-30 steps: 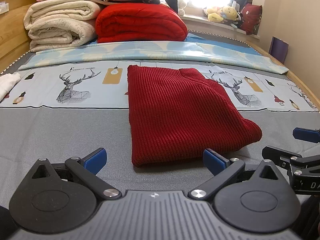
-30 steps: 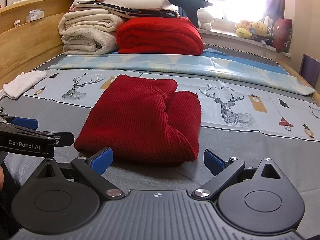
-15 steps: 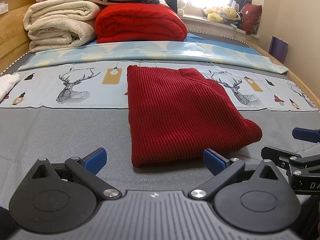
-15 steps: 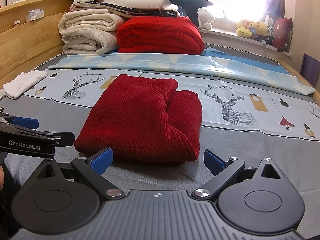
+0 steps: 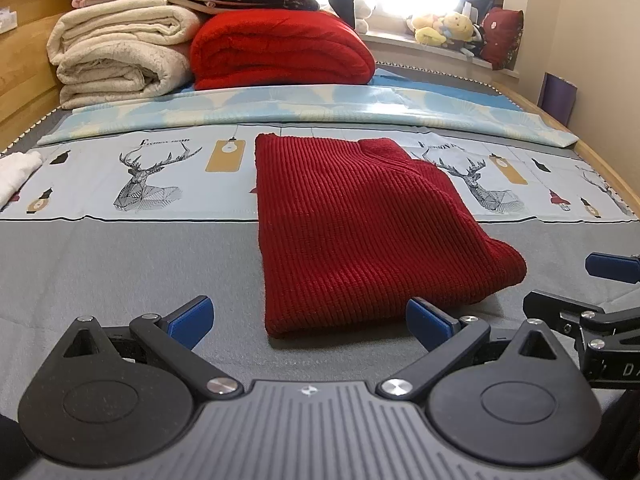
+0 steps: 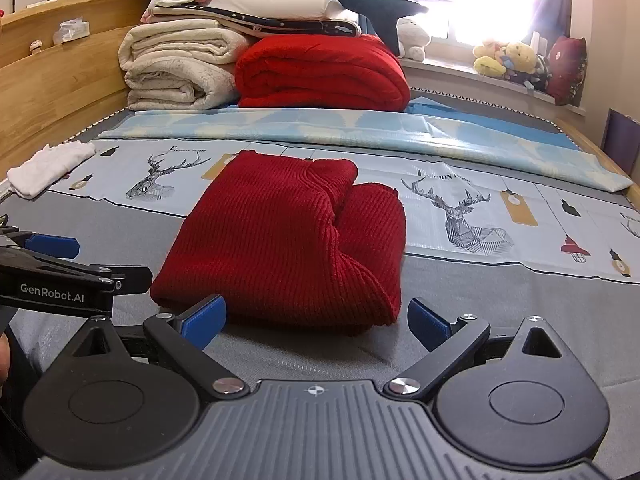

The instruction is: Fold small clothes

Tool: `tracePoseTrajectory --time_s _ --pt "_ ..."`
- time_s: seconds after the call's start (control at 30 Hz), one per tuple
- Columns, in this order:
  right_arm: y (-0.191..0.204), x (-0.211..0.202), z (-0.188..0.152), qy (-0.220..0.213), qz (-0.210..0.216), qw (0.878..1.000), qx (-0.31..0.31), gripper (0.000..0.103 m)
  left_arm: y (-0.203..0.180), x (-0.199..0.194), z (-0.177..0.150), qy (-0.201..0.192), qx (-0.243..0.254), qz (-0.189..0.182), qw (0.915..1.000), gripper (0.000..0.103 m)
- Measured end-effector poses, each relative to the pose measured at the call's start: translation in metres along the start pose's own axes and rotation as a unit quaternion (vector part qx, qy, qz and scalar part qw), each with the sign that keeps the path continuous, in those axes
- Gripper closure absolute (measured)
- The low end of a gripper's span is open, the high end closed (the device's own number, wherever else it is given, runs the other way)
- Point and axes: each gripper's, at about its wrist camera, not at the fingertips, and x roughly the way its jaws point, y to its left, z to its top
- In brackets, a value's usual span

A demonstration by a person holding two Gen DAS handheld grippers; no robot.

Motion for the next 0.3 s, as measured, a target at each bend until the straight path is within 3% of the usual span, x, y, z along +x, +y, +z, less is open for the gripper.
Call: tracePoseTrajectory --time_s 0.3 --pt "0.0028 -0.0011 0.0021 -0.003 0.001 1.000 -0.002 0.006 0.0001 -0.0001 -0.0004 -0.004 0.005 0.000 1.0000 0.001"
